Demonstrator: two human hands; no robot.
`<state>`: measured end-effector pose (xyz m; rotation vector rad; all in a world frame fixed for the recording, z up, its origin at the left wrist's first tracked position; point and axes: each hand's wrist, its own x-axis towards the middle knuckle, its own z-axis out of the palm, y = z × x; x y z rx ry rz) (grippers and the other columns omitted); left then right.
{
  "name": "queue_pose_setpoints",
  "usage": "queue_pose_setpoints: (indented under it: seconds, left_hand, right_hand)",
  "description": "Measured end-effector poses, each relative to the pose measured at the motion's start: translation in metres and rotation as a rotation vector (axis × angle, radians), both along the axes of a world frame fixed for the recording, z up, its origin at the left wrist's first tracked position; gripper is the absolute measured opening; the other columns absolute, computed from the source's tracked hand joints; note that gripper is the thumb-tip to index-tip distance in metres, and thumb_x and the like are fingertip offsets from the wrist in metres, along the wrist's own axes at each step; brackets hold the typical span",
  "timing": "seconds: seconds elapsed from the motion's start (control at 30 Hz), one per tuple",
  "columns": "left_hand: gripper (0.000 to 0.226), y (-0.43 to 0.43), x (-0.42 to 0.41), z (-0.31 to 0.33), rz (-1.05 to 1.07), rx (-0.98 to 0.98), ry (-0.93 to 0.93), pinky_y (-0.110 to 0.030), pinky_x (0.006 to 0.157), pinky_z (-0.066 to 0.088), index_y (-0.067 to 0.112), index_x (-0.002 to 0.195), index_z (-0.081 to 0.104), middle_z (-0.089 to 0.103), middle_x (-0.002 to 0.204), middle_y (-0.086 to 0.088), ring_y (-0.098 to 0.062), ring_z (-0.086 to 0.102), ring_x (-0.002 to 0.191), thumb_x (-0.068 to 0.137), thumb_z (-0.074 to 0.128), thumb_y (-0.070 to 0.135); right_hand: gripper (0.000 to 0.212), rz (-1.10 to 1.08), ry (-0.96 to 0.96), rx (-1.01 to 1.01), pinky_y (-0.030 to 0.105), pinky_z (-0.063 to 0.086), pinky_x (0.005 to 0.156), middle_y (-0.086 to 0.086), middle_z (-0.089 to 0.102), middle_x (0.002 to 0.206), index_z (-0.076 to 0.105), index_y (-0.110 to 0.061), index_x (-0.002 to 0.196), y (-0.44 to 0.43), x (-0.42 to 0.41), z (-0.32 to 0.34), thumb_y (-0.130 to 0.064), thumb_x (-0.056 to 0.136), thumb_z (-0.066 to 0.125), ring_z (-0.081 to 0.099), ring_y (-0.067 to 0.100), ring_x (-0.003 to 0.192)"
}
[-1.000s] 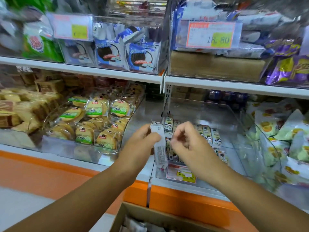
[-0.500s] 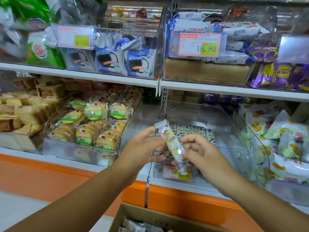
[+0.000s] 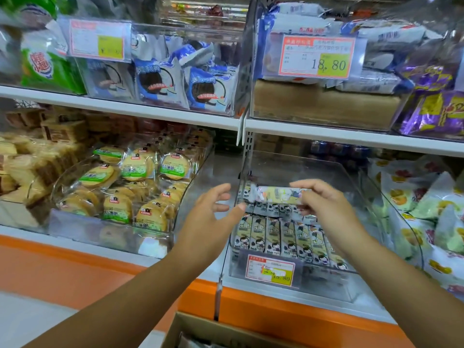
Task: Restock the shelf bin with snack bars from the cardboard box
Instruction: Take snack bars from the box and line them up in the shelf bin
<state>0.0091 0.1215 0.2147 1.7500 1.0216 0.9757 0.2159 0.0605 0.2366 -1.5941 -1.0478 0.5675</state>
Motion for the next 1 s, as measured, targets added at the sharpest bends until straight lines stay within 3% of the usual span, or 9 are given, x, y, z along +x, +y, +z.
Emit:
queue_pose_setpoints:
  seconds: [0.13, 0.23, 0.33, 0.43, 0.53, 0.63, 0.8, 0.9, 1.0]
  left_hand:
    - [0.059, 0.005, 0.004, -0.008, -0.088, -0.030, 0.055, -0.013, 0.087, 0.040, 0.036, 0.147, 0.036, 0.046, 0.136, 0.022, 0.001, 0.051, 0.121, 0.094, 0.061, 0.038]
    - [0.052, 0.007, 0.005, -0.016, -0.145, -0.019, 0.104, -0.009, 0.092, 0.037, 0.041, 0.145, 0.036, 0.047, 0.122, 0.035, 0.003, 0.048, 0.122, 0.098, 0.057, 0.031]
    - [0.050, 0.009, 0.004, -0.018, -0.137, -0.011, 0.123, 0.000, 0.087, 0.036, 0.067, 0.114, 0.036, 0.048, 0.097, 0.056, 0.017, 0.051, 0.105, 0.099, 0.056, 0.023]
    - [0.059, 0.011, 0.005, -0.021, -0.130, 0.008, 0.133, -0.001, 0.087, 0.037, 0.074, 0.102, 0.032, 0.045, 0.087, 0.063, 0.024, 0.049, 0.097, 0.098, 0.057, 0.022]
    - [0.056, 0.014, 0.006, -0.025, -0.124, 0.032, 0.125, -0.001, 0.086, 0.036, 0.072, 0.110, 0.037, 0.050, 0.094, 0.057, 0.020, 0.050, 0.100, 0.097, 0.058, 0.022]
    - [0.052, 0.015, 0.005, -0.027, -0.104, 0.046, 0.105, 0.004, 0.081, 0.032, 0.059, 0.129, 0.039, 0.044, 0.103, 0.049, 0.027, 0.045, 0.096, 0.097, 0.058, 0.023]
    - [0.054, 0.014, 0.003, -0.028, -0.112, 0.030, 0.123, 0.011, 0.073, 0.032, 0.047, 0.143, 0.038, 0.043, 0.110, 0.046, 0.034, 0.040, 0.087, 0.097, 0.058, 0.027]
    - [0.056, 0.015, 0.004, -0.030, -0.114, 0.026, 0.115, 0.009, 0.075, 0.032, 0.045, 0.145, 0.036, 0.047, 0.121, 0.036, 0.032, 0.040, 0.091, 0.097, 0.058, 0.028]
    - [0.056, 0.014, 0.005, -0.031, -0.111, 0.025, 0.096, 0.005, 0.077, 0.032, 0.043, 0.146, 0.036, 0.045, 0.114, 0.039, 0.030, 0.041, 0.090, 0.097, 0.058, 0.027]
  right_hand:
    - [0.030, 0.007, 0.013, -0.035, 0.030, 0.047, 0.070, -0.003, 0.062, 0.092, 0.060, -0.026, 0.111, 0.025, 0.015, -0.001, -0.009, 0.086, 0.056, 0.057, 0.012, 0.074]
    - [0.030, -0.053, -0.054, -0.138, 0.028, 0.046, 0.066, 0.000, 0.066, 0.090, 0.057, -0.019, 0.110, 0.045, 0.031, -0.011, -0.019, 0.081, 0.063, 0.059, 0.014, 0.073]
    - [0.020, -0.049, -0.064, -0.186, 0.025, 0.044, 0.060, 0.001, 0.067, 0.082, 0.066, -0.012, 0.097, 0.065, 0.045, -0.018, -0.024, 0.081, 0.066, 0.058, 0.015, 0.068]
    - [0.011, -0.012, -0.056, -0.240, 0.029, 0.051, 0.065, 0.005, 0.067, 0.088, 0.066, -0.012, 0.094, 0.087, 0.049, -0.019, -0.017, 0.085, 0.068, 0.062, 0.017, 0.074]
    - [0.023, 0.018, -0.103, -0.277, 0.042, 0.057, 0.085, 0.012, 0.068, 0.102, 0.064, -0.011, 0.106, 0.110, 0.048, -0.021, -0.011, 0.084, 0.069, 0.068, 0.027, 0.092]
    - [0.043, 0.017, -0.233, -0.296, 0.037, 0.056, 0.086, 0.006, 0.066, 0.115, 0.054, -0.015, 0.128, 0.122, 0.045, -0.028, -0.016, 0.087, 0.068, 0.067, 0.021, 0.095]
    - [0.038, 0.153, -0.390, -0.249, 0.024, 0.044, 0.085, -0.008, 0.055, 0.124, 0.055, -0.026, 0.126, 0.100, 0.036, -0.028, -0.027, 0.090, 0.065, 0.055, 0.011, 0.109]
    - [0.041, 0.296, -0.506, -0.315, 0.030, 0.044, 0.098, -0.008, 0.051, 0.132, 0.056, -0.036, 0.122, 0.081, 0.031, -0.035, -0.034, 0.083, 0.071, 0.055, 0.012, 0.113]
    - [0.041, 0.286, -0.612, -0.334, 0.031, 0.040, 0.102, -0.005, 0.043, 0.144, 0.052, -0.038, 0.127, 0.077, 0.031, -0.046, -0.037, 0.088, 0.065, 0.048, 0.014, 0.122]
